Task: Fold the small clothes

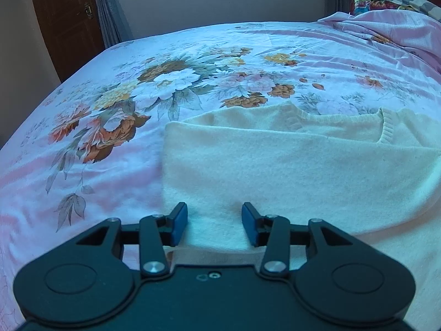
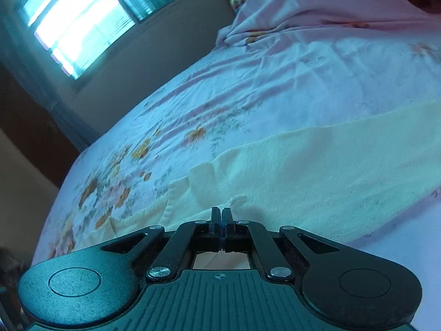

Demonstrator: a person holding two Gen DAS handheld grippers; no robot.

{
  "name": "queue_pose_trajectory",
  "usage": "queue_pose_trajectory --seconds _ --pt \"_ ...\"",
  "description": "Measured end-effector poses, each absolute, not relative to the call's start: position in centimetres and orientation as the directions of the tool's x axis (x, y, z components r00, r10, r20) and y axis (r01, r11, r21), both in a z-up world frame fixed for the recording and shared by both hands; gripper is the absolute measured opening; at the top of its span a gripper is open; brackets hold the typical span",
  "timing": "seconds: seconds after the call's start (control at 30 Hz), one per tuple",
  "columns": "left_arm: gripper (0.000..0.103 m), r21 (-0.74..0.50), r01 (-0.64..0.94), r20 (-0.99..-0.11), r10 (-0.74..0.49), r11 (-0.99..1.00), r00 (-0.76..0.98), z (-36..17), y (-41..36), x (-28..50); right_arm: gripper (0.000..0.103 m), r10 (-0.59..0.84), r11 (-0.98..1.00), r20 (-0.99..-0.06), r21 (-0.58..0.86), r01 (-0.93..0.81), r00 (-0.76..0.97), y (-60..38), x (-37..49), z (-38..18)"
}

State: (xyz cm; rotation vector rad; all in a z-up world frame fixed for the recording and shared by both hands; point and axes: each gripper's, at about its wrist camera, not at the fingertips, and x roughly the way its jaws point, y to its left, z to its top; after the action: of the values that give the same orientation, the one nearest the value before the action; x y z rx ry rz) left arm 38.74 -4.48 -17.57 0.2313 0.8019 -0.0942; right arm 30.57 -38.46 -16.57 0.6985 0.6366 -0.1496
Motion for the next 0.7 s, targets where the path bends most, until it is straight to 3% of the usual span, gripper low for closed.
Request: queue_pose_trajectory --seconds 0.13,0.17,0.27,0.3,0.43,0.5,0.7 --pt "0.042 0.168 0.165 -0.724 0.007 0.972 0.690 -17.5 -4.4 38.8 0.003 0.104 0.745 -0.655 0.550 0.378 0.748 -38.9 32.2 -18.3" --pt "0.042 0.168 0.166 -0.724 0.007 0.972 0.690 -17.5 -4.4 38.8 0.009 0.080 0.754 -0.662 0.529 0.389 0.745 -39.1 32.4 -18.4" --pt "0.042 0.161 0.163 -0.725 0.005 0.973 0.689 -17.6 -4.3 38.8 0.054 0.112 0.752 -0.633 0.558 0.351 0.766 -39.8 32.9 -18.7" --pt "0.043 0.161 0.163 -0.725 0.005 0.973 0.689 -17.7 -4.3 38.9 0.057 0.131 0.752 -0.621 0.570 0.330 0.773 -39.9 33.1 -18.7" --pt "0.045 0.158 0.160 -0.726 0.005 0.974 0.688 -17.8 -4.1 39.1 0.053 0.176 0.778 -0.615 0.565 0.274 0.769 -39.5 34.3 -18.6" --pt "0.047 0.162 0.160 -0.725 0.007 0.974 0.688 -17.9 -4.0 39.2 0.012 0.187 0.786 -0.621 0.560 0.263 0.761 -39.2 34.6 -18.5" --pt "0.048 0.182 0.169 -0.719 0.013 0.969 0.695 -18.0 -4.2 39.2 0.011 0.243 0.769 -0.625 0.590 0.245 0.742 -39.1 33.4 -18.1"
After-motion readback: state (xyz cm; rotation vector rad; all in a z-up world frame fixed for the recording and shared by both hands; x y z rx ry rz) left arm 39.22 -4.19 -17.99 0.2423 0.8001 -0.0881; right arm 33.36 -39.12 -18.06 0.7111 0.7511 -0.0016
